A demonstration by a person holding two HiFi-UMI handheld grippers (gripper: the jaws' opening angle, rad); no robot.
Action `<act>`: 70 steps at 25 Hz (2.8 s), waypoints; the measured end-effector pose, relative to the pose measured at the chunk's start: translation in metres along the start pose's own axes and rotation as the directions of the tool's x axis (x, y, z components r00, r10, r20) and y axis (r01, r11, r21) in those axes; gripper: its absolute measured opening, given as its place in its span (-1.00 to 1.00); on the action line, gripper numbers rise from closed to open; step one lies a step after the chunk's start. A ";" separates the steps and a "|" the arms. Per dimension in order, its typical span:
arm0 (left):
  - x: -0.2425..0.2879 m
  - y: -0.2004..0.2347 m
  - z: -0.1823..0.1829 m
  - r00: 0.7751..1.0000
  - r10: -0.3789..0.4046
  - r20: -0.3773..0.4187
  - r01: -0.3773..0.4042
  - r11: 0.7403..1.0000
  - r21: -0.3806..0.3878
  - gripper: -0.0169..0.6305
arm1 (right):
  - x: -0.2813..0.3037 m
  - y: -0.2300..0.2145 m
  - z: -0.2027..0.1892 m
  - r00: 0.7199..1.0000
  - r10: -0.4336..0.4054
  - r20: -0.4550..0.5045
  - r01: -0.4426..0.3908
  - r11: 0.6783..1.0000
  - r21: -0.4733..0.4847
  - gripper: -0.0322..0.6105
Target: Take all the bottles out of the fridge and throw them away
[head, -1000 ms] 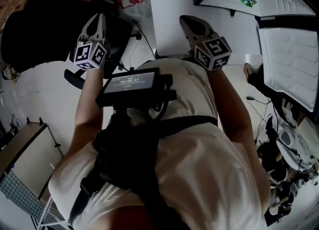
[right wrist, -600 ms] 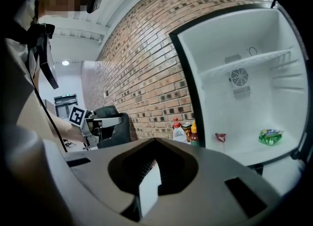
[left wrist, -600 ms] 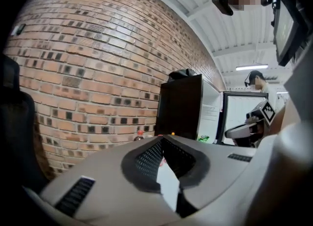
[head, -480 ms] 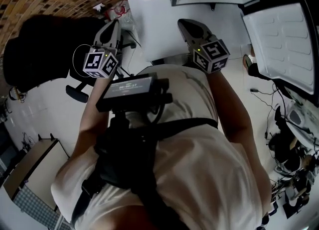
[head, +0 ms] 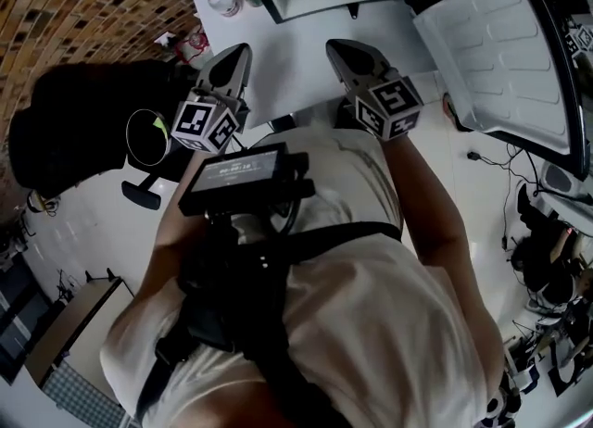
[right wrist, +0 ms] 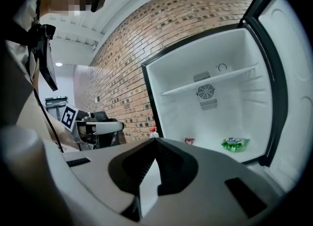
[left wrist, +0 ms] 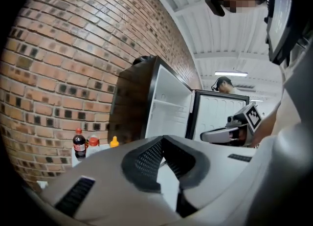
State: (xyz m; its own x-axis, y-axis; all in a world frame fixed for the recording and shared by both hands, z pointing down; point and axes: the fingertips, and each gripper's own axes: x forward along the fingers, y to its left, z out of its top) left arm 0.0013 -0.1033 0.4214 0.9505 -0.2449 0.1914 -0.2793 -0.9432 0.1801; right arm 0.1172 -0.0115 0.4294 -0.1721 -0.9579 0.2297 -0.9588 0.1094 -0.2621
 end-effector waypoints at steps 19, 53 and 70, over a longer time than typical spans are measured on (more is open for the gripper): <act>0.078 -0.061 0.017 0.994 -0.111 0.002 0.111 0.993 0.039 -0.95 | -0.022 -0.056 0.033 0.997 0.007 0.074 -0.005 1.000 -0.023 -0.92; 0.213 -0.096 -0.039 0.924 -0.139 -0.358 0.289 0.864 0.412 -0.87 | -0.057 -0.110 0.001 0.996 -0.062 0.071 0.054 0.993 0.104 -0.92; 0.300 -0.077 -0.106 0.811 -0.009 -0.585 0.410 0.722 0.557 -0.59 | -0.087 -0.142 -0.018 0.990 -0.119 0.077 0.104 0.979 0.173 -0.92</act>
State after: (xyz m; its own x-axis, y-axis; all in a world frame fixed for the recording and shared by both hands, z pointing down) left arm 0.2934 -0.0802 0.5668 0.6933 -0.0590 0.7183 0.2640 -0.9066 -0.3293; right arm 0.2638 0.0608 0.4635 -0.0390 -0.9817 0.1866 -0.9179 -0.0386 -0.3948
